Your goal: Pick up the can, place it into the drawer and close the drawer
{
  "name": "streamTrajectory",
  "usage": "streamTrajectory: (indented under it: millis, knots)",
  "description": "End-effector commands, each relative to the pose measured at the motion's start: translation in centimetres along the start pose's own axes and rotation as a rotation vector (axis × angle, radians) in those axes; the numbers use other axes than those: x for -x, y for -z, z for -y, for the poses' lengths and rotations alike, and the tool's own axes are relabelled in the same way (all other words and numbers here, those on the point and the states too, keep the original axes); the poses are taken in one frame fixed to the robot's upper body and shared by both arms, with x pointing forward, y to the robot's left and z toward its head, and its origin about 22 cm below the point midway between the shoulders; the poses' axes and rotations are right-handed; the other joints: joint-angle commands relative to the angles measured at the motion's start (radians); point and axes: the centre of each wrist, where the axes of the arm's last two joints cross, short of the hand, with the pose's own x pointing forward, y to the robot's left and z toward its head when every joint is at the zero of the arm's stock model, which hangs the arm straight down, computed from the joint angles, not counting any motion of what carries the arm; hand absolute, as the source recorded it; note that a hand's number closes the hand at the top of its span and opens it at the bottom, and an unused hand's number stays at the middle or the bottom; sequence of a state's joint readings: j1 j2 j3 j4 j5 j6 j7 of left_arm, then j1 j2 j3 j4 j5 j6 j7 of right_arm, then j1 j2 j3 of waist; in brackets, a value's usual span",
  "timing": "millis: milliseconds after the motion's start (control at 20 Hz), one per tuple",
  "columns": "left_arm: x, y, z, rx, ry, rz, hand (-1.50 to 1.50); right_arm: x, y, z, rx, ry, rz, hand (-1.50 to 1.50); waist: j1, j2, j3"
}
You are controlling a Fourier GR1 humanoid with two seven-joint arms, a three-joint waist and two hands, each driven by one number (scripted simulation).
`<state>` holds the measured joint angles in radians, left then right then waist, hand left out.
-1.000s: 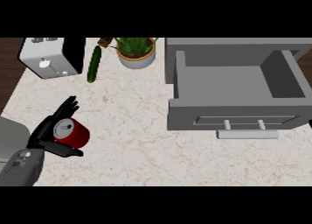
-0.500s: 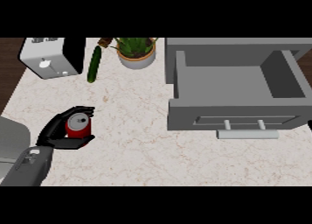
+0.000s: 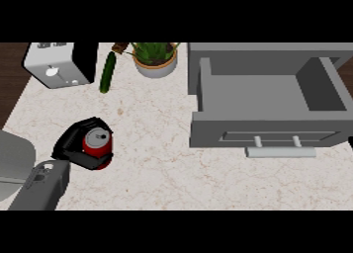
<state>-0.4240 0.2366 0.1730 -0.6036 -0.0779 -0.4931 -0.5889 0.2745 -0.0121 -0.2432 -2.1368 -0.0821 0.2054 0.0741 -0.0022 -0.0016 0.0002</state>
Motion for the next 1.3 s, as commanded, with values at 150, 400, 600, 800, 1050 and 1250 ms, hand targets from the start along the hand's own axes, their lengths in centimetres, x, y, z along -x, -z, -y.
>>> streamTrajectory:
  millis: [150, 400, 600, 800, 1050, 1250]
  knots:
    - [0.6, -0.4, 0.8, -0.415, -0.039, 0.038, 1.5, -1.4, -0.4, -0.1, 0.009, 0.008, 0.004, -1.5, 0.01, -0.003, 0.0]
    - [-2.0, 1.6, 4.0, -0.501, -0.023, 0.108, 1.5, -0.9, -1.1, 0.1, 0.011, 0.002, 0.01, -1.5, 0.008, -0.004, 0.001]
    - [-6.0, 1.7, 5.8, -0.447, -0.026, 0.149, 1.5, -1.2, -1.0, 0.1, 0.03, -0.005, 0.002, -1.5, 0.012, -0.004, 0.001]
    - [-9.5, 3.8, 8.7, -0.369, -0.012, 0.159, 1.5, 1.0, -1.0, 0.5, 0.013, -0.002, 0.016, -1.5, 0.009, -0.004, 0.001]
    - [-13.9, 7.3, 10.6, -0.353, 0.066, 0.214, 1.5, -1.9, -1.5, 0.1, 0.019, 0.006, 0.029, -1.5, -0.005, 0.0, 0.0]
    - [-18.0, 8.8, 12.9, -0.313, 0.061, 0.196, 1.5, -2.4, 0.1, 1.5, 0.03, -0.003, 0.01, -1.5, -0.003, 0.001, 0.0]
